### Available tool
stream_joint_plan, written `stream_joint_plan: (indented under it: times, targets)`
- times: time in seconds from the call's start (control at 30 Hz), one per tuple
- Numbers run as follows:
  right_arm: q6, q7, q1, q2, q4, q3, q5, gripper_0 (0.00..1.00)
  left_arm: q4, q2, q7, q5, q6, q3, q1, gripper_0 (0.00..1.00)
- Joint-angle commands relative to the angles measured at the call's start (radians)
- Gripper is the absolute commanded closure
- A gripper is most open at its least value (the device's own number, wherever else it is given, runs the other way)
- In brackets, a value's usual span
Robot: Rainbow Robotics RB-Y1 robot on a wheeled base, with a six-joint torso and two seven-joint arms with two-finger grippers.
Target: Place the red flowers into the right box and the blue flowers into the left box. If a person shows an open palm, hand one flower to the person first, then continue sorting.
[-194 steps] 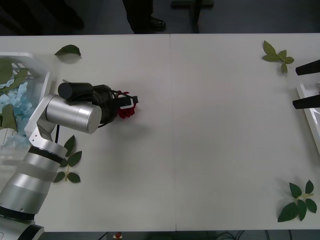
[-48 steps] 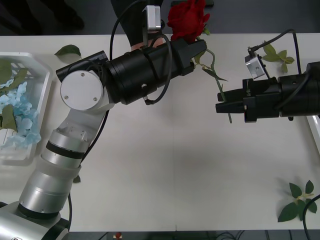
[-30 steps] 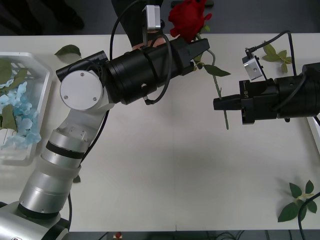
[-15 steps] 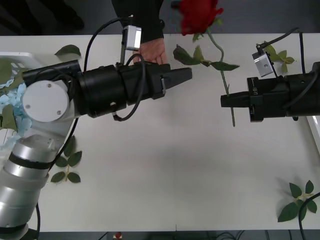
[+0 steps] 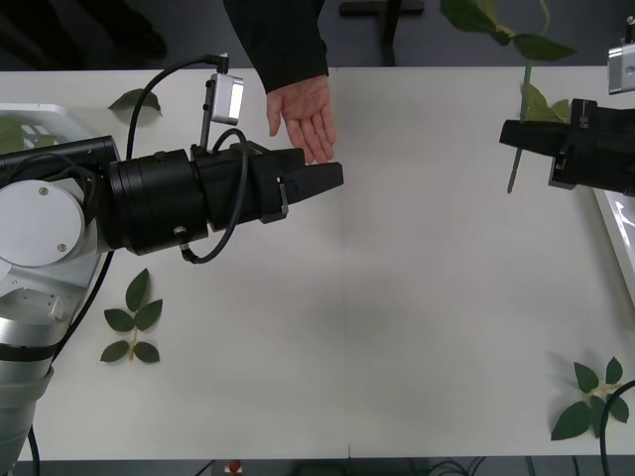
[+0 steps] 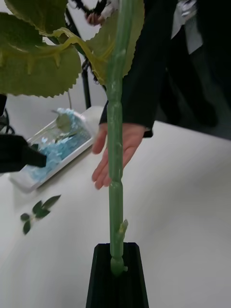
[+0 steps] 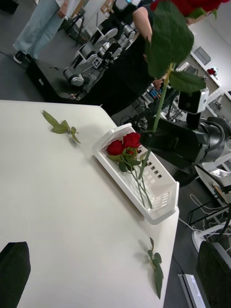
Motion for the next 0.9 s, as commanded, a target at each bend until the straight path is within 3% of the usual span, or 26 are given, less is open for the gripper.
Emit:
stream_joint_plan:
  times: [0.03, 0.23, 0.53, 0.73, 0.9]
  targets:
    - [-0.128, 0.093, -0.006, 0.003, -0.02, 0.032, -0.033, 1.0, -0.038, 0.0, 0.023, 0.008, 0.002, 0.019, -0.008, 0.0]
    - [-0.389, 0.264, -0.006, 0.002, -0.02, 0.141, -0.081, 1.0, -0.036, -0.002, 0.023, 0.011, 0.002, 0.019, -0.008, 0.0]
    - [-0.696, 0.264, -0.046, 0.003, -0.02, 0.324, -0.116, 1.0, -0.038, -0.002, 0.021, 0.023, 0.002, 0.019, -0.008, 0.0]
    - [-0.798, 0.264, -0.048, 0.003, -0.02, 0.39, -0.176, 1.0, -0.036, -0.002, 0.021, 0.029, 0.002, 0.019, -0.008, 0.0]
    - [-0.798, 0.264, -0.048, 0.003, -0.02, 0.393, -0.182, 1.0, -0.036, -0.002, 0.021, 0.029, 0.002, 0.02, -0.008, 0.0]
